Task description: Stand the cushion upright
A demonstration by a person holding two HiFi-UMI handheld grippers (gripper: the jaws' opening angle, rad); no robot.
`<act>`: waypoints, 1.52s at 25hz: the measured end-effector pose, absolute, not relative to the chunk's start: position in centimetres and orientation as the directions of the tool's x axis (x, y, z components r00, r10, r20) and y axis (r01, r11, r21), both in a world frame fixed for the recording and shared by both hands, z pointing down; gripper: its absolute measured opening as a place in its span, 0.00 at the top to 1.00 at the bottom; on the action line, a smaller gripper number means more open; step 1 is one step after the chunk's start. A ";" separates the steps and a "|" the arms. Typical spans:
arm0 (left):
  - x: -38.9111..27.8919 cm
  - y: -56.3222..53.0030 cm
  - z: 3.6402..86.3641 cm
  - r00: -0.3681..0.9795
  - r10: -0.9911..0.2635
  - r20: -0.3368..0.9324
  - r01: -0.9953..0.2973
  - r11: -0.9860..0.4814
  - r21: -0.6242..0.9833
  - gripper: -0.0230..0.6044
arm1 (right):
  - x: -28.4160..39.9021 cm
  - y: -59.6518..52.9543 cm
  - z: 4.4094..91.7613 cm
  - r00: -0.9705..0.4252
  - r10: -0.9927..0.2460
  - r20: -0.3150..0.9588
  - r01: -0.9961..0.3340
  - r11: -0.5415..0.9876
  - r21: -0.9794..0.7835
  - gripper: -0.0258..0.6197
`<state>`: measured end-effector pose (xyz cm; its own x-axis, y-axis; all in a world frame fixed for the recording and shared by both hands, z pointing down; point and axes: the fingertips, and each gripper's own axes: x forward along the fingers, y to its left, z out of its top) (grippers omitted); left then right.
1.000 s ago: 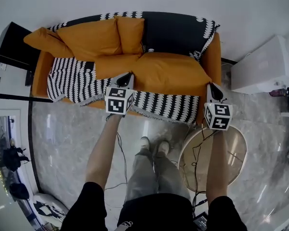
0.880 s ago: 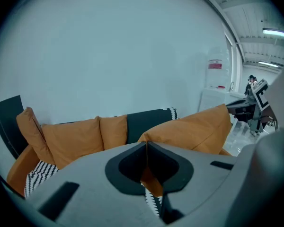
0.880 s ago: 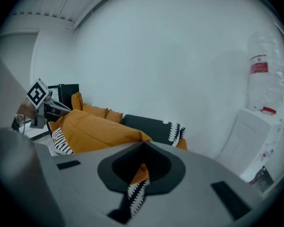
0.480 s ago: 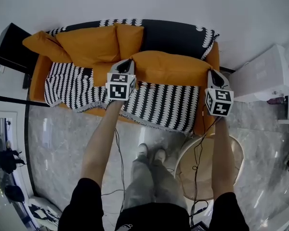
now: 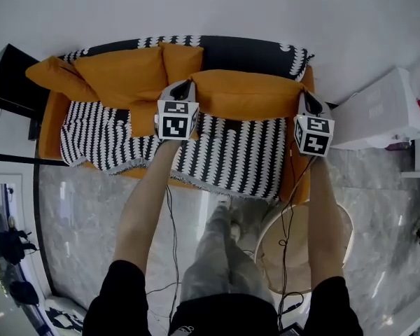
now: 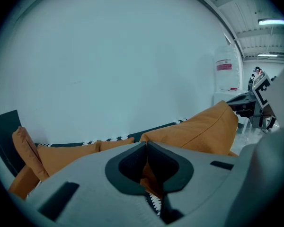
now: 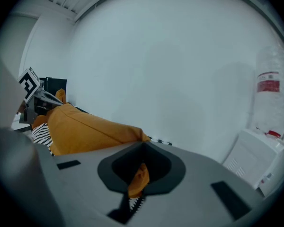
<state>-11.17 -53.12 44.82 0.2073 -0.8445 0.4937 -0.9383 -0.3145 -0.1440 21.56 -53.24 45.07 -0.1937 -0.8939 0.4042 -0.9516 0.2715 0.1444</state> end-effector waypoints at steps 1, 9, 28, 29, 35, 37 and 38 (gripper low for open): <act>-11.1 -53.9 44.7 0.210 -0.843 0.496 -0.937 -0.319 -0.144 0.94 | 21.6 -53.9 45.0 -0.188 -0.895 0.405 -0.953 0.266 0.145 0.94; -11.0 -61.8 43.9 0.232 -0.841 0.488 -0.929 -0.340 -0.144 0.94 | 21.7 -61.3 44.5 -0.156 -0.901 0.406 -0.963 0.230 0.141 0.94; -9.6 -75.3 44.6 0.255 -0.845 0.470 -0.899 -0.386 -0.206 0.94 | 23.4 -72.1 45.5 -0.018 -0.918 0.397 -0.991 0.068 0.113 0.93; -9.9 -75.6 44.3 0.263 -0.849 0.458 -0.908 -0.378 -0.180 0.94 | 23.4 -72.1 45.1 -0.022 -0.921 0.388 -0.993 0.064 0.095 0.93; -10.3 -74.7 42.5 0.265 -0.864 0.429 -0.924 -0.354 -0.142 0.94 | 22.7 -69.2 45.0 -0.084 -0.914 0.396 -0.996 0.081 -0.025 0.93; -9.5 -73.7 42.0 0.272 -0.861 0.429 -0.911 -0.374 -0.174 0.94 | 22.1 -67.7 44.7 -0.110 -0.910 0.399 -0.994 0.108 -0.026 0.93; -8.9 -73.0 41.5 0.282 -0.860 0.426 -0.900 -0.391 -0.192 0.94 | 21.6 -66.9 44.4 -0.125 -0.910 0.395 -0.992 0.127 -0.023 0.93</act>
<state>-8.92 -73.02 41.54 0.2824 -0.8596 0.4259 -0.9001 -0.3909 -0.1922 21.62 -66.90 44.39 -0.1255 -0.9102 0.3946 -0.9917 0.1269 -0.0225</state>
